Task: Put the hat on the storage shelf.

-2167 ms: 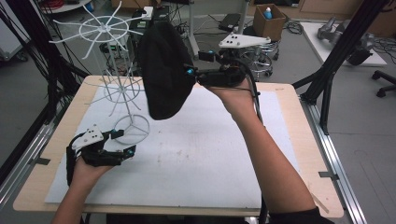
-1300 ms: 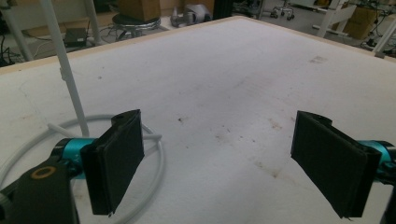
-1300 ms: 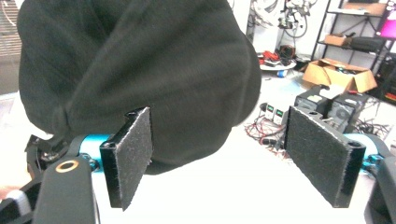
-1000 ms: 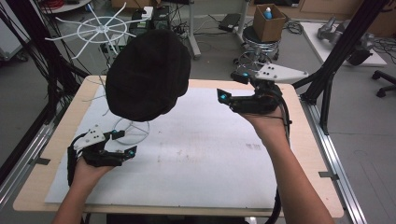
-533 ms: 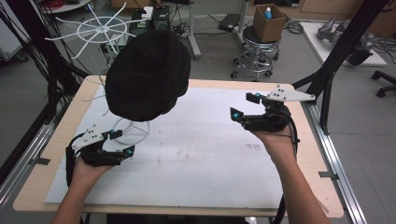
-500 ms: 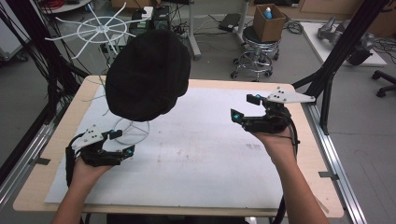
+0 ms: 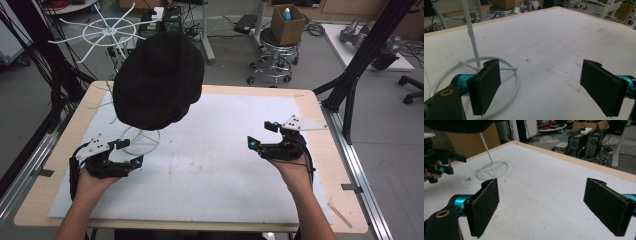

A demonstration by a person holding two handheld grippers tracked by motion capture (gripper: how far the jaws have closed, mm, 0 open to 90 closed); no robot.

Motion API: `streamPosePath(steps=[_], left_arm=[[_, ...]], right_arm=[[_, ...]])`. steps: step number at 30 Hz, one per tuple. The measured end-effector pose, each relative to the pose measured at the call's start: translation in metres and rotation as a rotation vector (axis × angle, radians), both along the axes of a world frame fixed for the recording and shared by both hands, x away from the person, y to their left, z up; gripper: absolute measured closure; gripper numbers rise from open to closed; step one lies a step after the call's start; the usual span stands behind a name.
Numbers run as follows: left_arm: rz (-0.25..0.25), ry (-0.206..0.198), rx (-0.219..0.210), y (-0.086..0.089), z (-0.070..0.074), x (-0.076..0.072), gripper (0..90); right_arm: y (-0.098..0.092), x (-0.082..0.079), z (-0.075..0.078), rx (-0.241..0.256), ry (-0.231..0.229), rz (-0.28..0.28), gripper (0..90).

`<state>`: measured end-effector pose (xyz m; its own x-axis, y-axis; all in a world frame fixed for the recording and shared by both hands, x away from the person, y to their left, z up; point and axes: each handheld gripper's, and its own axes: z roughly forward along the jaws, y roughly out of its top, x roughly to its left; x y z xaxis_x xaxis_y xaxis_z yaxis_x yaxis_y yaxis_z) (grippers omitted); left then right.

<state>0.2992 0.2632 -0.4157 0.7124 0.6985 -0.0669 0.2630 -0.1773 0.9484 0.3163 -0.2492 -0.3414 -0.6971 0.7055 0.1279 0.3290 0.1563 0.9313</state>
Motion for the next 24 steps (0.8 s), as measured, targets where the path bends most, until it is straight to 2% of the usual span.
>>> streamPosePath(steps=[1, 5, 7, 10, 13, 19, 21, 24], left_arm=[[0.002, 0.0, -0.001, 0.0, 0.0, 0.0, 16.9], [0.006, 0.002, 0.005, 0.0, -0.001, 0.001, 16.9], [0.008, 0.002, 0.01, 0.001, -0.001, 0.001, 16.9], [0.008, 0.006, 0.009, 0.0, -0.002, 0.002, 16.9], [0.007, 0.01, 0.014, 0.0, -0.003, 0.002, 16.9], [0.018, 0.007, 0.011, 0.001, -0.002, 0.002, 16.9], [0.015, 0.006, 0.01, 0.0, -0.002, 0.003, 17.0], [0.014, 0.004, 0.009, 0.0, -0.001, 0.002, 16.9]], right_arm=[[0.001, 0.0, -0.004, -0.013, 0.014, 0.001, 11.8], [0.0, -0.002, -0.017, -0.01, 0.001, 0.01, 11.3], [0.0, 0.0, -0.022, -0.031, 0.049, 0.017, 10.8], [0.001, 0.001, -0.025, -0.051, 0.075, 0.028, 10.8], [0.004, 0.002, -0.027, -0.067, 0.072, 0.031, 10.8], [0.004, 0.003, -0.031, -0.081, 0.101, 0.027, 10.8], [0.003, 0.003, -0.031, -0.079, 0.101, 0.023, 10.8], [-0.001, 0.0, -0.036, -0.035, 0.047, -0.001, 10.9]])
